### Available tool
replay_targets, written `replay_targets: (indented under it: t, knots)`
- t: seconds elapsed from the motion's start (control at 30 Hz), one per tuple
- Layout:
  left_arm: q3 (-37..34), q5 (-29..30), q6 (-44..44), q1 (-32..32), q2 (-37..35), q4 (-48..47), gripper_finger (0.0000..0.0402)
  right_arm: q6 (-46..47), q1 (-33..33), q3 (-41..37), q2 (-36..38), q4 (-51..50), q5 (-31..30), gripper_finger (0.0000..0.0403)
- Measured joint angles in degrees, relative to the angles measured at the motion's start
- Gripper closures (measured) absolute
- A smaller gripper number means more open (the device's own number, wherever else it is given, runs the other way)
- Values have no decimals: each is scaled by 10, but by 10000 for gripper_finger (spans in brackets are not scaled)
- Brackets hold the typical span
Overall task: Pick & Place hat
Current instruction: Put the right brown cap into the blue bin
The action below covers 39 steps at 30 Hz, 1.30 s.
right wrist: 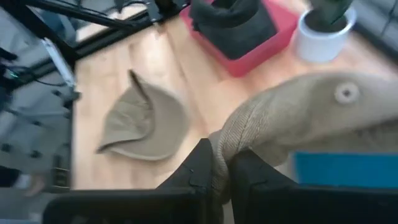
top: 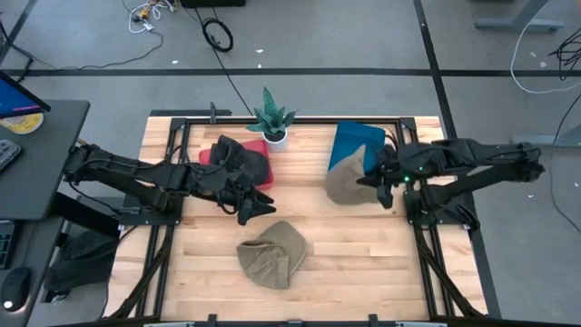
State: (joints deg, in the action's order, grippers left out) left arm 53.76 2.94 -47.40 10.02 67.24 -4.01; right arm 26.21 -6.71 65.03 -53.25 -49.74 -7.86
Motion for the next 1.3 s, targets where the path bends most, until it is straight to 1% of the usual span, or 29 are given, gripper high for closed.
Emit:
replay_targets:
  t: [0.23,0.43,0.6,0.77,1.03,1.3]
  knots:
    - [0,3,-4,0,0,0,181,-159,76,22,0,-19,24,381]
    - [0,12,-11,0,0,0,181,-310,147,25,-7,-21,22,381]
    - [0,15,-15,0,0,0,181,-444,200,25,-26,-44,21,381]
    - [0,16,-23,0,0,0,181,-542,237,25,-46,-66,10,381]
    - [0,29,-26,0,0,0,181,-647,277,25,-77,-115,-56,381]
    - [0,47,-25,0,0,0,181,-657,310,25,-101,-118,-46,381]
